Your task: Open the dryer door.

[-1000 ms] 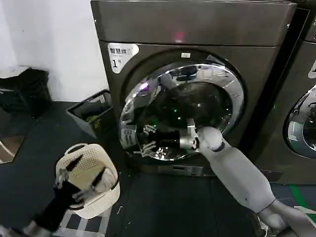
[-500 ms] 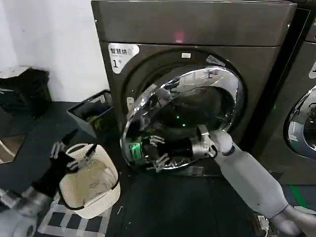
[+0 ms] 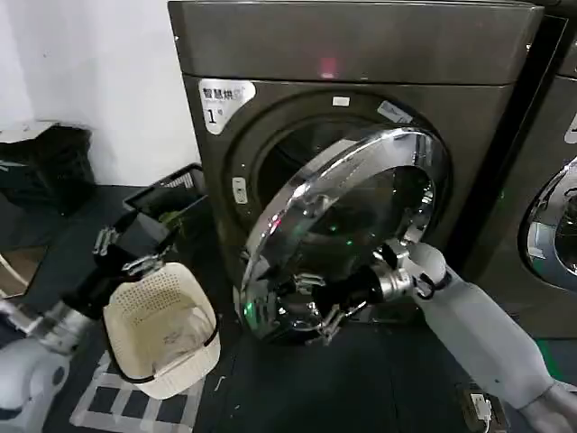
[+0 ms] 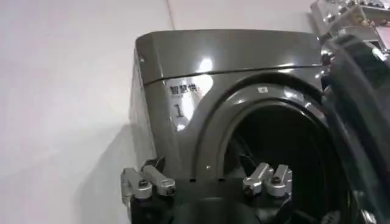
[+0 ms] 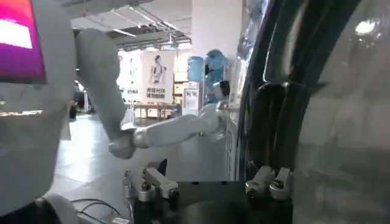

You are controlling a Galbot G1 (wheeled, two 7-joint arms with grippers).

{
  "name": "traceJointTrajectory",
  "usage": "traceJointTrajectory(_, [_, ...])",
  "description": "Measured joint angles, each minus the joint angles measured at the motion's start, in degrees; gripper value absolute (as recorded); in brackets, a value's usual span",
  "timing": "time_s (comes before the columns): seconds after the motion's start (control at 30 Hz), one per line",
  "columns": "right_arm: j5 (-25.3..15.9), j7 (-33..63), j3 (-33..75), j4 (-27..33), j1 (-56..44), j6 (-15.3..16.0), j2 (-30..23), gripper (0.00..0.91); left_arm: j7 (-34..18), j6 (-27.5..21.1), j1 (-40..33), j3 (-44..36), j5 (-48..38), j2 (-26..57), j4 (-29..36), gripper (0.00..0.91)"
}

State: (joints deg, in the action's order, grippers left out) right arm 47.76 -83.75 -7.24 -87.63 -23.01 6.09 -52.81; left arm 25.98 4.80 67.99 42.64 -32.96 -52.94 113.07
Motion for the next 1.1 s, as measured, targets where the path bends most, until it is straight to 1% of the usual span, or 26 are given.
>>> traceJointTrajectory(0.17, [1.7,0.0,2.0,-2.5,-2.0,0.6,2.4,0.907,0.9,0.4,-3.1,-4.1,1.2,0.7,-2.0,0.907])
traceJointTrajectory(0.27, [2.0,0.0,3.8,-4.0,-3.8,0.6,4.3,0.907,1.0,0.4,-5.3,-7.1,1.5,0.6,-3.3,0.907])
traceJointTrajectory(0.57, [3.1,0.0,10.9,-8.8,-10.6,0.4,10.4,0.907,2.2,0.4,-12.9,-16.3,1.8,0.5,-6.3,0.907])
traceJointTrajectory(0.63, [3.2,0.0,13.0,-9.5,-12.6,-0.1,11.7,0.907,2.5,0.4,-14.3,-18.2,2.1,0.3,-6.5,0.907])
traceJointTrajectory(0.77, [2.7,0.8,18.3,-9.1,-17.3,-1.4,14.0,0.907,2.8,0.5,-17.1,-22.0,2.4,-0.5,-6.7,0.907])
traceJointTrajectory(0.9, [3.5,0.8,25.3,-8.8,-22.8,-2.6,16.2,0.907,3.0,0.8,-18.9,-25.2,2.7,-1.0,-6.4,0.907])
traceJointTrajectory(1.1, [4.5,0.3,38.1,-10.5,-33.7,-3.0,17.5,0.907,3.1,1.2,-19.5,-27.9,3.7,-2.7,-5.8,0.907])
